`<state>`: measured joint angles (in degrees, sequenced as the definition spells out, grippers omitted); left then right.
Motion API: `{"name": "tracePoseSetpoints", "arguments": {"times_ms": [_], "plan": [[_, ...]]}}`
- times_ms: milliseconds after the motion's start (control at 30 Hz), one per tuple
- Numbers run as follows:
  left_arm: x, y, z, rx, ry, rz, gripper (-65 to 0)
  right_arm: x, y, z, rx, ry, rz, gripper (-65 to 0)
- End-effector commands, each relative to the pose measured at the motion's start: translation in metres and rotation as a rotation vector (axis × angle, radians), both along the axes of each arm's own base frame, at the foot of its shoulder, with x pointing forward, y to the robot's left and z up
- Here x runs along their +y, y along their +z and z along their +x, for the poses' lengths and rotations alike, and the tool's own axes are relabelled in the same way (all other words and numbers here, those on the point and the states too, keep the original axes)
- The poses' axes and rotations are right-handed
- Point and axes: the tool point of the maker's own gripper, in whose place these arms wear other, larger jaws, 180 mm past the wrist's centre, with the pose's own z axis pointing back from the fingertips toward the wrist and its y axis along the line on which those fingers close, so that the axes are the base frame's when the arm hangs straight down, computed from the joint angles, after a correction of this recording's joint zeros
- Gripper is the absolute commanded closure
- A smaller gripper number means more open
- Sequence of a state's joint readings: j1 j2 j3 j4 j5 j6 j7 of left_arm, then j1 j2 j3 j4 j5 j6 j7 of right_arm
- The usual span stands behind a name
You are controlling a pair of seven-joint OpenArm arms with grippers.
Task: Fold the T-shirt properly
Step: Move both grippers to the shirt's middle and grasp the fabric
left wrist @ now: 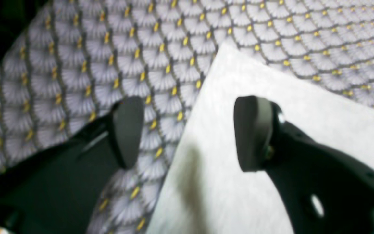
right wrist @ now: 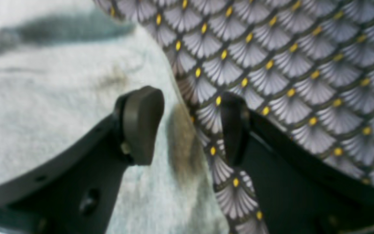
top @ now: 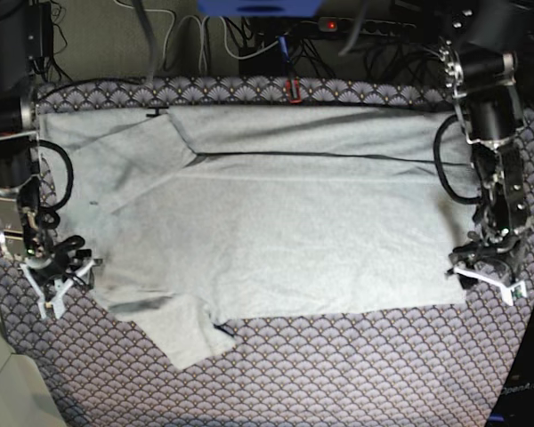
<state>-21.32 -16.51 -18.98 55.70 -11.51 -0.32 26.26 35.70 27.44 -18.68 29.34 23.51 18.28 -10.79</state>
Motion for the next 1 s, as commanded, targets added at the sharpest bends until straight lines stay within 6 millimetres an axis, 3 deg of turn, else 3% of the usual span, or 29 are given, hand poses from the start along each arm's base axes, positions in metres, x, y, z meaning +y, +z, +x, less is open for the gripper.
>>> {"name": "tracePoseSetpoints", "arguments": {"times_ms": [0, 100, 167, 267, 600, 700, 833, 967], "plan": [[0.008, 0.018, 0.016, -0.048, 0.005, 0.042, -42.8, -0.014, 0.025, 0.016, -0.075, -0.018, -0.01, -33.0], [0.011, 0.021, 0.037, -0.068, 0.016, 0.055, -42.8, -0.013, 0.021, 0.017, -0.093, -0.025, -0.001, -33.1], [0.015, 0.008, 0.038, -0.045, 0.032, 0.043, -42.8, -0.013, 0.02, 0.016, -0.09, -0.026, -0.002, -33.0], [0.018, 0.005, 0.046, -0.058, 0.046, 0.038, -42.8, -0.013, 0.018, 0.015, -0.089, -0.03, 0.001, -33.1], [0.02, -0.002, 0.045, -0.05, 0.054, 0.035, -42.8, 0.013, 0.007, 0.016, -0.065, 0.015, 0.012, -33.0], [0.02, -0.003, 0.044, -0.049, 0.054, 0.035, -42.8, 0.014, -0.003, 0.008, -0.047, 0.022, 0.008, -32.3], [0.02, -0.001, 0.046, -0.054, 0.055, 0.036, -42.8, 0.015, -0.007, 0.005, -0.039, 0.023, 0.01, -21.3], [0.017, 0.0, 0.048, -0.06, 0.053, 0.033, -42.8, 0.014, -0.015, -0.003, -0.021, 0.018, 0.011, -1.6]]}}
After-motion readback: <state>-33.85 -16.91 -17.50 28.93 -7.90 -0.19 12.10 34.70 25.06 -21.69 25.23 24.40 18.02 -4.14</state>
